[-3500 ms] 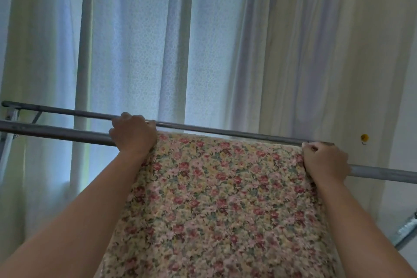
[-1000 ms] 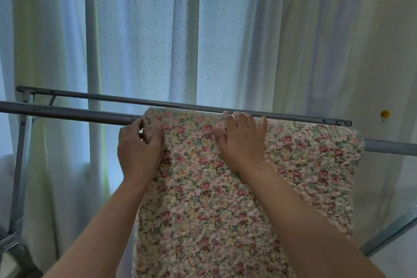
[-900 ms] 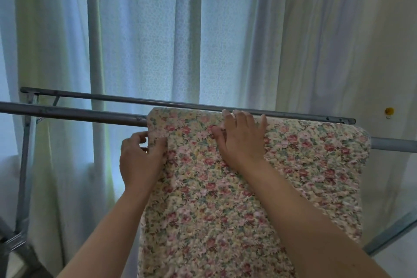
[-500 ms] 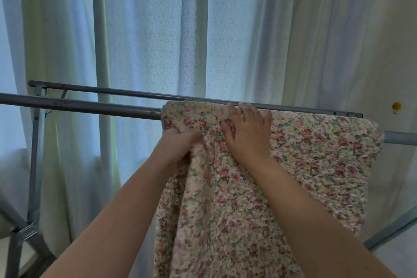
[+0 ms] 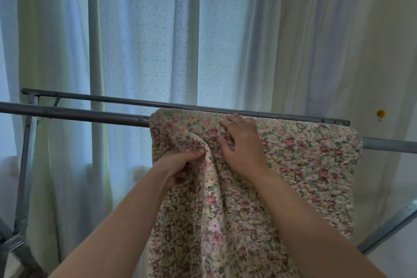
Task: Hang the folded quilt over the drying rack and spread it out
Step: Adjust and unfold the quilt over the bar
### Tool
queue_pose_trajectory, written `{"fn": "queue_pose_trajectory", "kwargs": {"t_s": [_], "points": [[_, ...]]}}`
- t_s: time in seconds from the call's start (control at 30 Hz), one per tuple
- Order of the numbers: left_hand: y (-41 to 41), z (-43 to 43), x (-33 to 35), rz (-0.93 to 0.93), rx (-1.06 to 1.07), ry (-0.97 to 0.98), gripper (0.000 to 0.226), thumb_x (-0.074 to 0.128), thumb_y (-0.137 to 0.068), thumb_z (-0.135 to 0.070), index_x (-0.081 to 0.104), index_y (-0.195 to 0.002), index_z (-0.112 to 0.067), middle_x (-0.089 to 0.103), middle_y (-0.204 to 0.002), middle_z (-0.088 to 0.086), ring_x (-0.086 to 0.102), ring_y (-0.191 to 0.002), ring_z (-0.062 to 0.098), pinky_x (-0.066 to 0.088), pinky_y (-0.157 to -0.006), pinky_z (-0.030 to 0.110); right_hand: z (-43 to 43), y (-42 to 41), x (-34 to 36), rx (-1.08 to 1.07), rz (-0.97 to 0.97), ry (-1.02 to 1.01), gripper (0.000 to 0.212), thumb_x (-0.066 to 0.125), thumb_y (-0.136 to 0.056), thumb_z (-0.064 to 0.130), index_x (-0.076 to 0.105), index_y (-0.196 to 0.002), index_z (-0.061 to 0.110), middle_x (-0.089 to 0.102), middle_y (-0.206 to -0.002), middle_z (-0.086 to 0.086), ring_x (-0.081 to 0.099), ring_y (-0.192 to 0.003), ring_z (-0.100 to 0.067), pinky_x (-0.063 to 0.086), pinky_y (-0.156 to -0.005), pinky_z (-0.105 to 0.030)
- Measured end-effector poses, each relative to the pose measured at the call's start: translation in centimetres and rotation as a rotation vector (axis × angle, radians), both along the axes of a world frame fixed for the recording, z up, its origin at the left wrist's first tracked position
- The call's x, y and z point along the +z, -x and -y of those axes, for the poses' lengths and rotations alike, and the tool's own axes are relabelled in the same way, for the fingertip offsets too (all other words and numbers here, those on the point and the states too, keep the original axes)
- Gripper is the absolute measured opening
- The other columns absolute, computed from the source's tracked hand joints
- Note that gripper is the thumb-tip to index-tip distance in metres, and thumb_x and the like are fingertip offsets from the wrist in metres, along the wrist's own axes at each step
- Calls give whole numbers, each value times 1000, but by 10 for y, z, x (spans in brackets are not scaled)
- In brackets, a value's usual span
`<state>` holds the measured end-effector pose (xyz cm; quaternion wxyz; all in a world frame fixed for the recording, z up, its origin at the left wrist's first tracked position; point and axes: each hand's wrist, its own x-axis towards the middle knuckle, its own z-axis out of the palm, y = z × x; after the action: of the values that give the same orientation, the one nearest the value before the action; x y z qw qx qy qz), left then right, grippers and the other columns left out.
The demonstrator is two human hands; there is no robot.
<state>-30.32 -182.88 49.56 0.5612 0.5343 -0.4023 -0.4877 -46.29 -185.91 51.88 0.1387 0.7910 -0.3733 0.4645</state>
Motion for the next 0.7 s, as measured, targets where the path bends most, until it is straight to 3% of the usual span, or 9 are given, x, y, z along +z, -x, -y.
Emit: {"fn": "queue_pose_trajectory", "kwargs": {"t_s": [0.07,0.17,0.27,0.37,0.43,0.57,0.7], "points": [[5,4,-3,-27,43,32,42,80,-66,-29,60,-100,-16,66,-87,-2,60,-79,15,44,-57,26,-2,3,0,46,18,-27,38,55,-89,24,55,-124,10,50,-134,-12,37,-129,-25,18,-111,-48],[17,8,-7,-20,250,157,47,81,-65,-31,57,-103,-15,64,-85,-2,61,-75,16,50,-61,27,-7,7,0,80,9,-72,39,55,-90,30,55,-124,11,47,-137,-13,35,-131,-26,15,-112,-45],[27,12,-7,270,445,211,46,75,-66,-41,66,-98,-9,69,-96,10,63,-88,29,52,-81,36,-20,8,-5,59,-64,-116,55,51,-86,50,47,-131,19,36,-146,-10,23,-137,-24,10,-114,-45],[37,8,0,474,588,215,40,67,-71,-46,68,-90,-12,70,-93,13,63,-86,32,45,-72,30,-37,6,-19,23,-173,-170,81,47,-73,71,27,-140,31,22,-152,-2,12,-139,-19,6,-114,-49],[39,5,2,480,583,224,38,67,-70,-47,68,-87,-13,69,-91,13,63,-83,31,45,-71,30,-45,7,-27,-7,-258,-195,83,57,-72,60,20,-140,33,20,-152,-3,14,-139,-22,11,-112,-52],[37,-4,9,179,463,226,36,74,-62,-31,63,-89,-11,67,-97,13,62,-86,30,52,-84,41,-48,25,-30,-150,-364,-165,77,66,-74,15,27,-138,32,26,-147,-11,24,-132,-30,27,-105,-47],[43,-10,24,-230,281,134,56,77,-67,-14,55,-116,0,64,-104,16,63,-82,28,53,-66,33,-50,36,-31,-248,-347,-46,60,63,-73,5,48,-128,22,39,-139,-14,32,-125,-34,34,-97,-49]]}}
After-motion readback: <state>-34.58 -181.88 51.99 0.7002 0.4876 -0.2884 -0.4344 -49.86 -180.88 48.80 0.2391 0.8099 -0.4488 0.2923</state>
